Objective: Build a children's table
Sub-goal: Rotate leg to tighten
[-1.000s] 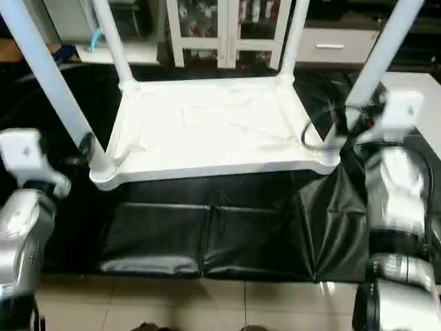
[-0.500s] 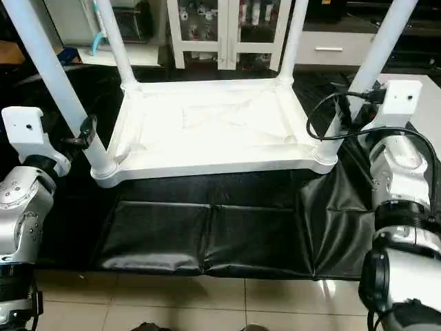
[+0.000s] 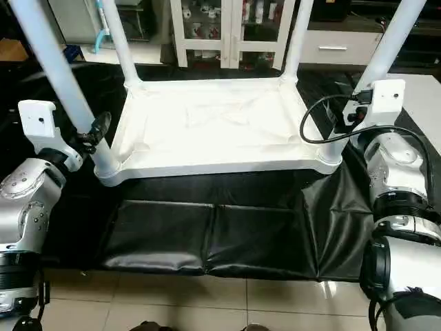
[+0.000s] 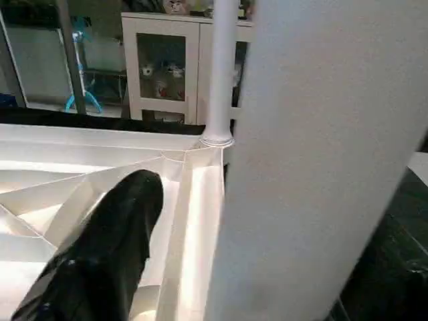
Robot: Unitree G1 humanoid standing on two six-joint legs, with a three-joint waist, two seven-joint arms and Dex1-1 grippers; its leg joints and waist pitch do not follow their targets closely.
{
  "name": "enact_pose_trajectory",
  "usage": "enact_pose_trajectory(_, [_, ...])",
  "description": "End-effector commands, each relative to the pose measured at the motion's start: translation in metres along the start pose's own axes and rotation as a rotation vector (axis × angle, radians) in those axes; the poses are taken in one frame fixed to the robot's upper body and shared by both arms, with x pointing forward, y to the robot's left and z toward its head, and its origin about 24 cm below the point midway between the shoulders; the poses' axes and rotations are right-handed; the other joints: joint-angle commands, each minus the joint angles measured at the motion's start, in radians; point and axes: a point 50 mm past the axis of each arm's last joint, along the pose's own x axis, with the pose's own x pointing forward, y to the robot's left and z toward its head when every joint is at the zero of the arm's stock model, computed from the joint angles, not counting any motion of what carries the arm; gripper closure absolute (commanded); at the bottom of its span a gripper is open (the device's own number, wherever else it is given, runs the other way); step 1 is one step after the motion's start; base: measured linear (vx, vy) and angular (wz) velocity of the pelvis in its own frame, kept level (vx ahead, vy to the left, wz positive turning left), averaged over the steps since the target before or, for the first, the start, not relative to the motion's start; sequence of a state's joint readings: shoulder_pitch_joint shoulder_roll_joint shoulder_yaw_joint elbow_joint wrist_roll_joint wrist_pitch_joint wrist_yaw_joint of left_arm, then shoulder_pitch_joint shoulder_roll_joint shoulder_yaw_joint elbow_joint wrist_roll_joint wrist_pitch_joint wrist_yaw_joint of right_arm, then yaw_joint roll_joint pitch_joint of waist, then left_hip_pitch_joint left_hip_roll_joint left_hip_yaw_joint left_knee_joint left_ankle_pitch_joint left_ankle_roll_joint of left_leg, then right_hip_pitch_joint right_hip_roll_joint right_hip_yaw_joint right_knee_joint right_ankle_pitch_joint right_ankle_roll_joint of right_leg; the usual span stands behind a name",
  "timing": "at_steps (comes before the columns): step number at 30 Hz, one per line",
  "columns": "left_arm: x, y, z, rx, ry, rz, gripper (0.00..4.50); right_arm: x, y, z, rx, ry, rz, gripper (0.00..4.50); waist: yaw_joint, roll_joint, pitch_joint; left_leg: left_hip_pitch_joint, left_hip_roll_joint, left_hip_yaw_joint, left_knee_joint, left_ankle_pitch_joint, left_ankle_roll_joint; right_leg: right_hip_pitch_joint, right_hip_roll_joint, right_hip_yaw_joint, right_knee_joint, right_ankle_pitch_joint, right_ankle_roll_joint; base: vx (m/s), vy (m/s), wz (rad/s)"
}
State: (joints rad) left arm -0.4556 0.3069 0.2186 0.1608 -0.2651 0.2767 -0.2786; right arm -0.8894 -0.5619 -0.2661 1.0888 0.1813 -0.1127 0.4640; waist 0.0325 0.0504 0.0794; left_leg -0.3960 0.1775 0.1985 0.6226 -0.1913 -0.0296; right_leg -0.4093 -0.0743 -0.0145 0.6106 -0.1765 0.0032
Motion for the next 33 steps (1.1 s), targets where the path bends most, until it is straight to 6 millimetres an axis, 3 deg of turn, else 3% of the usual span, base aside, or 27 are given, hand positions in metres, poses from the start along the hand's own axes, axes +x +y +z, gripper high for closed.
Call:
enact_pose_trajectory(1, [0.0, -0.005, 0.001, -0.004, 0.008, -0.041, 1.64, 0.002, -0.002, 0.009, -0.026, -0.019, 0.01, 1.2, -0.001, -0.006, -0.078, 0.032, 0.038, -0.015, -0.069, -0.198, 0.078, 0.037, -0.041, 0.01, -0.061, -0.121, -0.312, 0.0, 0.0, 0.0])
enact_pose_trajectory(3, [0.0, -0.005, 0.001, -0.006, 0.011, -0.047, 1.98, 0.002, -0.003, 0.01, -0.027, -0.019, 0.012, 1.54, 0.0, -0.006, -0.077, 0.034, 0.038, -0.014, -0.07, -0.207, 0.074, 0.035, -0.041, 0.01, -0.063, -0.128, -0.307, 0.0, 0.0, 0.0])
enact_pose_trajectory(5, [0.0, -0.005, 0.0, -0.006, 0.012, -0.049, 2.04, 0.002, -0.003, 0.01, -0.028, -0.018, 0.013, 1.59, -0.001, -0.007, -0.078, 0.031, 0.037, -0.014, -0.07, -0.198, 0.077, 0.037, -0.042, 0.01, -0.061, -0.116, -0.305, 0.0, 0.0, 0.0])
enact_pose_trajectory(9, [-0.001, -0.006, 0.0, -0.005, 0.015, -0.056, 2.48, 0.003, -0.002, 0.011, -0.033, -0.018, 0.024, 2.03, 0.0, -0.009, -0.082, 0.026, 0.036, -0.013, -0.065, -0.154, 0.101, 0.04, -0.044, 0.01, -0.057, -0.073, -0.312, 0.0, 0.0, 0.0])
enact_pose_trajectory(11, [-0.001, -0.006, 0.0, -0.006, 0.016, -0.064, 2.53, 0.003, -0.001, 0.012, -0.035, -0.022, 0.032, 2.12, 0.001, -0.009, -0.082, 0.024, 0.037, -0.013, -0.064, -0.138, 0.116, 0.039, -0.044, 0.009, -0.055, -0.061, -0.315, 0.0, 0.0, 0.0])
enact_pose_trajectory(17, [-0.003, -0.01, 0.0, -0.006, 0.025, -0.099, 2.62, 0.003, 0.0, 0.012, -0.052, -0.022, 0.058, 2.66, 0.0, -0.01, -0.079, 0.023, 0.038, -0.014, -0.066, -0.15, 0.113, 0.038, -0.045, 0.01, -0.057, -0.085, -0.313, 0.0, 0.0, 0.0])
enact_pose_trajectory(21, [-0.005, -0.011, 0.0, -0.004, 0.029, -0.123, 2.62, 0.002, 0.003, 0.011, -0.061, -0.021, 0.12, 2.75, 0.0, -0.01, -0.078, 0.022, 0.038, -0.012, -0.065, -0.143, 0.125, 0.037, -0.043, 0.009, -0.056, -0.071, -0.318, 0.0, 0.0, 0.0])
enact_pose_trajectory(24, [-0.018, -0.018, 0.0, 0.023, 0.049, -0.224, 2.62, -0.008, 0.018, 0.006, -0.105, -0.016, 0.355, 2.75, 0.005, -0.012, -0.077, 0.015, 0.043, -0.014, -0.065, -0.117, 0.139, 0.048, -0.046, 0.01, -0.05, -0.026, -0.311, 0.0, 0.0, 0.0])
enact_pose_trajectory(26, [-0.026, -0.02, 0.0, 0.036, 0.06, -0.268, 2.62, -0.013, 0.02, 0.005, -0.127, -0.015, 0.413, 2.75, 0.004, -0.01, -0.078, 0.019, 0.042, -0.012, -0.064, -0.106, 0.153, 0.04, -0.041, 0.008, -0.049, -0.011, -0.321, 0.0, 0.0, 0.0])
enact_pose_trajectory(29, [-0.039, -0.019, 0.003, 0.056, 0.072, -0.314, 2.62, -0.023, 0.02, 0.007, -0.144, -0.027, 0.445, 2.75, 0.004, -0.008, -0.07, 0.023, 0.046, -0.013, -0.071, -0.146, 0.14, 0.039, -0.045, 0.009, -0.058, -0.082, -0.31, 0.0, 0.0, 0.0])
enact_pose_trajectory(32, [-0.056, -0.007, 0.013, 0.091, 0.062, -0.292, 2.62, -0.036, 0.019, 0.014, -0.124, -0.052, 0.456, 2.75, 0.002, -0.006, -0.063, 0.025, 0.047, -0.014, -0.079, -0.184, 0.124, 0.034, -0.04, 0.01, -0.066, -0.136, -0.29, 0.0, 0.0, 0.0])
enact_pose_trajectory(33, [-0.065, 0.003, 0.022, 0.103, 0.049, -0.254, 2.62, -0.046, 0.022, 0.017, -0.114, -0.063, 0.459, 2.75, -0.001, -0.01, -0.058, 0.024, 0.046, -0.014, -0.084, -0.216, 0.11, 0.033, -0.039, 0.011, -0.071, -0.182, -0.275, 0.0, 0.0, 0.0])
